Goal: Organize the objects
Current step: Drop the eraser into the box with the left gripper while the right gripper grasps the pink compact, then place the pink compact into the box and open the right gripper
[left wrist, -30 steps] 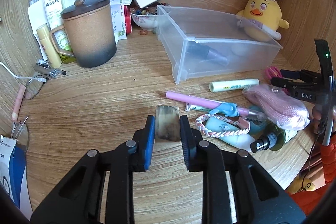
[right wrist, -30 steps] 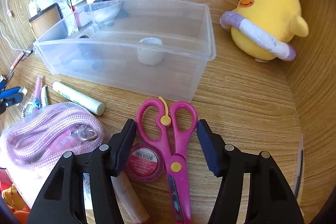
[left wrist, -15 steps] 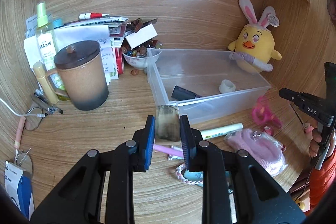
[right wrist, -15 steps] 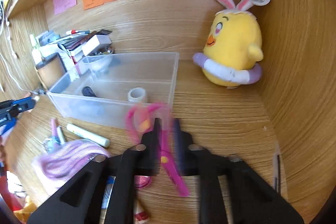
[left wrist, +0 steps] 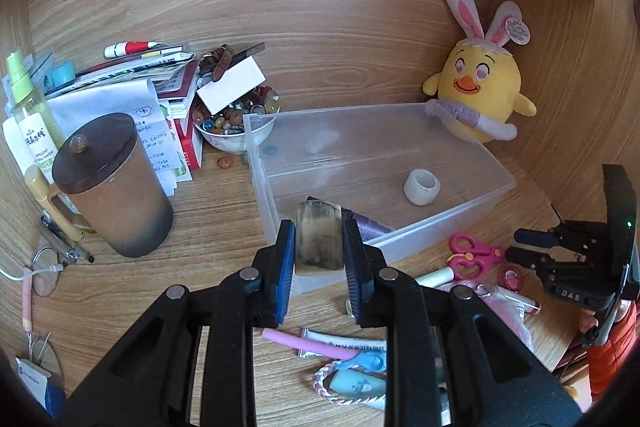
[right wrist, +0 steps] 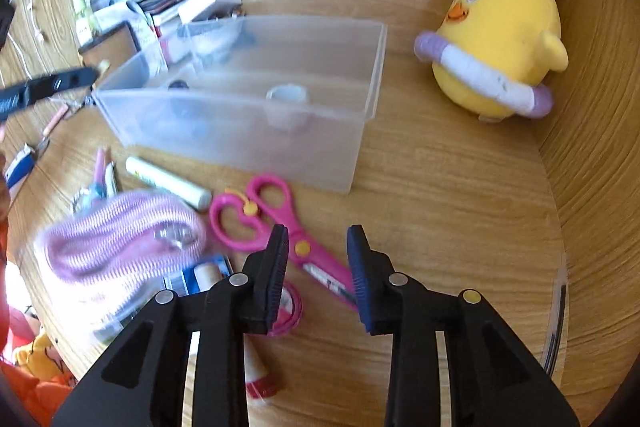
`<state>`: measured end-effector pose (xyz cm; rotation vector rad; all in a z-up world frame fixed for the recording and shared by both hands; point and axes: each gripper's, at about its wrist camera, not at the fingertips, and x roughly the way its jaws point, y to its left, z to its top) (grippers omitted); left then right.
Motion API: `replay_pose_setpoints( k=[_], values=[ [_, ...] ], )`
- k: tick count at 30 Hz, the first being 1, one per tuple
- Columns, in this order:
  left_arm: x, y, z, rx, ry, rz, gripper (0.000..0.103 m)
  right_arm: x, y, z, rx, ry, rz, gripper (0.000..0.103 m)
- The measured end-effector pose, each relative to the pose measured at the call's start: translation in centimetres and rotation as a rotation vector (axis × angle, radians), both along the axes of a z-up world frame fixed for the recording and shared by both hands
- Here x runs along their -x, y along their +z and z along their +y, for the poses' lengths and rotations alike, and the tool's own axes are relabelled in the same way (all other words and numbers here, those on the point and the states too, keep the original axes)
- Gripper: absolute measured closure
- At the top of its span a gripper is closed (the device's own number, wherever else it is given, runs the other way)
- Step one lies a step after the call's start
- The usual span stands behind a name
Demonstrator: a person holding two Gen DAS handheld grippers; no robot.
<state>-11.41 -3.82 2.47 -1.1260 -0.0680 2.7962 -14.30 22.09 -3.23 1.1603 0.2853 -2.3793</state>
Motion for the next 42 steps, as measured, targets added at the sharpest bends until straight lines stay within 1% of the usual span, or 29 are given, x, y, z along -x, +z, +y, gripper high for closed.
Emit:
replay_pose_setpoints(
  k=[5,8,10,16,18,20,22,23,26,28,29,30,31,32,33,35,37,39,40,42],
  values=[
    [2.5,0.1,0.5,-0.004,-0.028,-0.031,0.08,-2.3,-0.2,0.8,0.055,0.025,-0.029,0.075],
    [4.0,-0.3,0.9,0.0,-0.043,-0.062,0.08,-3.4,-0.6,0.2,0.02,0.026,-0.032,0.075],
    [4.7,-0.6,1.3,0.014,-0.049,-0.08,0.08,-3.8,-0.8,0.1,0.02,0.023,-0.036,0.075],
    [6.5,-1.7,2.1,0.05,-0.057,-0.124,0.08,-3.6,-1.4,0.3,0.052,0.025,-0.091,0.075],
    [7.1,-2.0,2.3,0.058,-0.061,-0.134,0.08,-3.6,-1.8,-0.1,0.031,0.025,-0.09,0.075],
    [7.5,-2.2,2.4,0.066,-0.058,-0.143,0.08,-3.7,-1.9,-0.3,0.03,0.024,-0.069,0.075],
    [7.7,-2.3,2.2,0.063,-0.059,-0.149,0.08,-3.6,-1.8,-0.4,0.04,0.025,-0.059,0.083],
    [7.7,-2.3,2.2,0.059,-0.059,-0.148,0.08,-3.6,-1.7,-0.4,0.039,0.025,-0.055,0.09],
    [6.9,-1.6,2.0,0.06,-0.058,-0.12,0.08,-3.7,-1.1,-0.4,0.03,0.019,-0.015,0.09],
    [6.3,-1.1,1.9,0.067,-0.058,-0.1,0.075,-3.7,-0.2,-0.3,0.039,0.018,0.005,0.09],
    [5.9,-0.8,1.9,0.068,-0.058,-0.089,0.068,-3.7,0.1,-0.2,0.045,0.019,0.014,0.09],
    [5.5,-0.5,1.8,0.067,-0.057,-0.077,0.058,-3.6,0.7,-0.2,0.05,0.019,0.03,0.09],
    [5.0,-0.3,1.8,0.067,-0.054,-0.062,0.053,-3.5,1.2,-0.2,0.053,0.018,0.044,0.09],
    [4.5,0.0,1.7,0.069,-0.051,-0.047,0.044,-3.4,1.7,-0.3,0.056,0.018,0.06,0.09],
    [4.1,0.2,1.7,0.074,-0.047,-0.034,0.04,-3.2,2.1,-0.5,0.06,0.018,0.072,0.09],
    [3.1,0.5,1.7,0.083,-0.051,-0.016,0.037,-2.5,3.0,-1.2,0.071,0.012,0.099,0.09],
    [2.3,0.6,1.7,0.08,-0.056,-0.01,0.031,-1.7,3.9,-1.6,0.089,0.004,0.122,0.09],
    [1.4,0.6,1.8,0.085,-0.059,0.001,0.022,-0.7,4.7,-1.9,0.107,-0.003,0.138,0.09],
    [1.0,0.5,1.9,0.091,-0.059,0.006,0.02,-0.2,5.0,-2.2,0.112,-0.009,0.145,0.09],
    [0.3,0.5,2.3,0.105,-0.058,0.019,0.012,0.8,5.5,-2.6,0.12,-0.018,0.148,0.09]
  ],
)
